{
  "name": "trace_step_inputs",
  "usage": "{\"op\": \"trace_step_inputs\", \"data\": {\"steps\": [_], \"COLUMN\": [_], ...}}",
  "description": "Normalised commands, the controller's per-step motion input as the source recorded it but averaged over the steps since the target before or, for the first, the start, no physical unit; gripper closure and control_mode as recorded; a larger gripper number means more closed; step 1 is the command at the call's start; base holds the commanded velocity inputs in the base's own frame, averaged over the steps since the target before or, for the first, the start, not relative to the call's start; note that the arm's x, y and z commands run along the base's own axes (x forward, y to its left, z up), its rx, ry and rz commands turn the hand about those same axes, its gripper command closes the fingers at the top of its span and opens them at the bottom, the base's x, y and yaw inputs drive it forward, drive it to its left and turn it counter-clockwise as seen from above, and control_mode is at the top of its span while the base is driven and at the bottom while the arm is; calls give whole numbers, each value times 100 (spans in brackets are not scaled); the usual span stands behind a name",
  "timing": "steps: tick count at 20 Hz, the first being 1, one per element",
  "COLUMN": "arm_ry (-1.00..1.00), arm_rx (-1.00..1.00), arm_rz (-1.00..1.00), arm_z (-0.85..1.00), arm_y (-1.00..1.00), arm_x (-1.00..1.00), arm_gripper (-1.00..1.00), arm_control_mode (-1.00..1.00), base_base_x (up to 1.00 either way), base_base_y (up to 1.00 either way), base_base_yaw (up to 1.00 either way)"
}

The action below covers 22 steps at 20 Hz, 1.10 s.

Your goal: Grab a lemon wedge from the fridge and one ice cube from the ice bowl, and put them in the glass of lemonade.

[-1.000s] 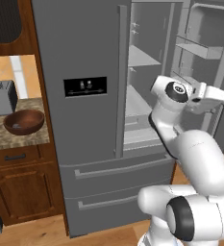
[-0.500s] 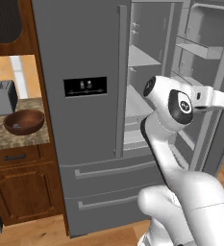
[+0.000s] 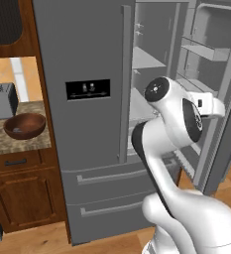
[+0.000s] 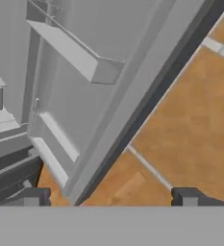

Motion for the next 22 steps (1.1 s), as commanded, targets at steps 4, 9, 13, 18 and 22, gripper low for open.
{"op": "trace_step_inputs", "data": {"steps": [4,9,13,18,22], "arm_ry": [9,11,-3,0,0], "arm_rx": [31,24,1,14,21], "arm_rz": [41,45,9,1,5], "arm_z": [0,-1,-24,-7,-9], "arm_y": [59,47,28,35,19], "arm_x": [40,47,49,98,100], "arm_gripper": [-100,-100,-100,-100,-100], "arm_control_mode": [-100,-100,-100,-100,-100], "base_base_x": [0,0,0,0,0], "base_base_y": [0,0,0,0,0], "base_base_yaw": [0,0,0,0,0]}}
